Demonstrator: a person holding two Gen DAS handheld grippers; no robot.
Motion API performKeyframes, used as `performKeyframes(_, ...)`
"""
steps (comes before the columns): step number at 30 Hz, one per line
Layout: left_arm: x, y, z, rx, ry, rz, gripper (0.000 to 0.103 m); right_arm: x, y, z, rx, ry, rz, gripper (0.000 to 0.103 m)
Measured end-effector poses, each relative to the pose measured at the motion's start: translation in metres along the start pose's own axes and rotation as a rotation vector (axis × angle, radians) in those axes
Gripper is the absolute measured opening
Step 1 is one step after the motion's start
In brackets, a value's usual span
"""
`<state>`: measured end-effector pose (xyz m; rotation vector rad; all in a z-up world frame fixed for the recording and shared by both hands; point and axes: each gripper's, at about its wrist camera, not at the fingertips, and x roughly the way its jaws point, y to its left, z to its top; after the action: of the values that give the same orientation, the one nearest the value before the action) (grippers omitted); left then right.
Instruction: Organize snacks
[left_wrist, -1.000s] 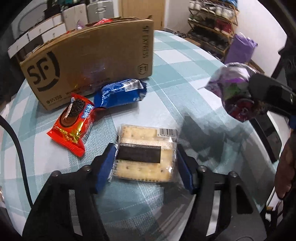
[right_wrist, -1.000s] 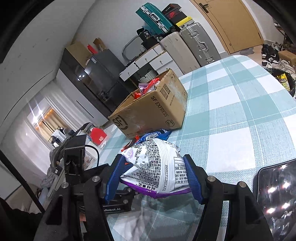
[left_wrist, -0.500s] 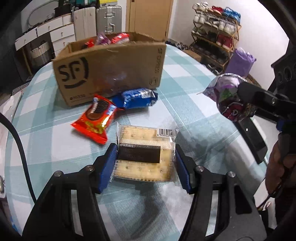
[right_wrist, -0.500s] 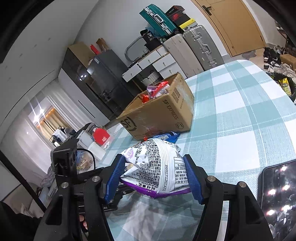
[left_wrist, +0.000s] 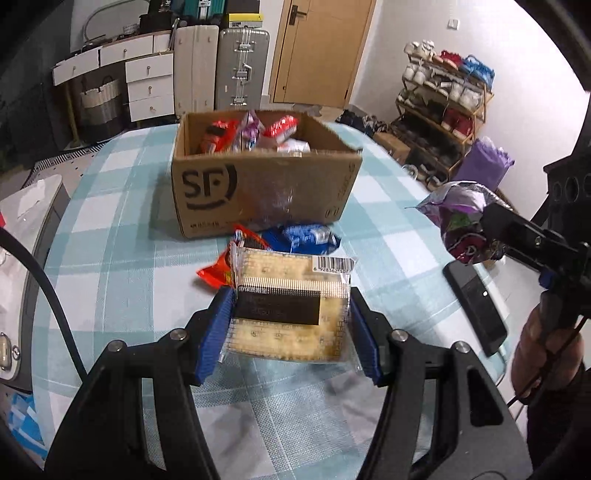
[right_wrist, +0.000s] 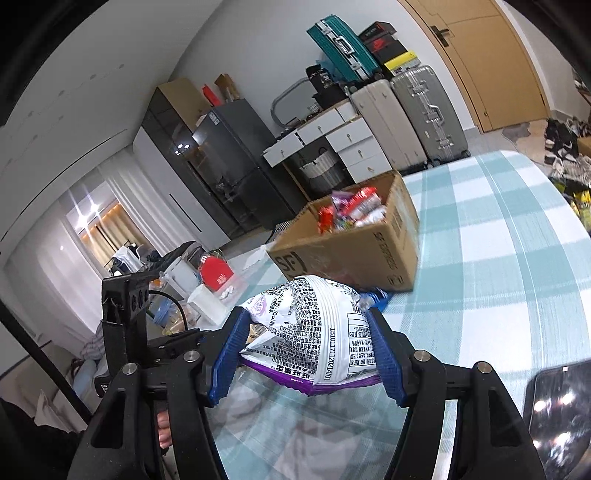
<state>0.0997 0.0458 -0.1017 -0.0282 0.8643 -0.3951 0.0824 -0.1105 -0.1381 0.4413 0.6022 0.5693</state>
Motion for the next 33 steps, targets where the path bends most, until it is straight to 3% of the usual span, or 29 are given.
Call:
performKeyframes(9, -0.038, 0.014, 0.037, -0.028, -0.070, -0.029, 0.058, 0.001, 0.030, 0.037, -0.071, -0.035, 0.037, 0.065)
performKeyframes(17, -0.066, 0.023, 0.071, -0.016, -0.114, 0.013, 0.058, 0.004, 0.046, 0.077, -0.110, -0.058, 0.051, 0.065)
performKeyframes(25, -0.074, 0.035, 0.108, -0.022, -0.137, 0.026, 0.058, 0.013, 0.058, 0.116, -0.144, -0.070, 0.043, 0.065)
performKeyframes(33, -0.055, 0.043, 0.150, -0.026, -0.135, 0.031, 0.058, 0.032, 0.068, 0.154, -0.205, -0.062, 0.000, 0.066)
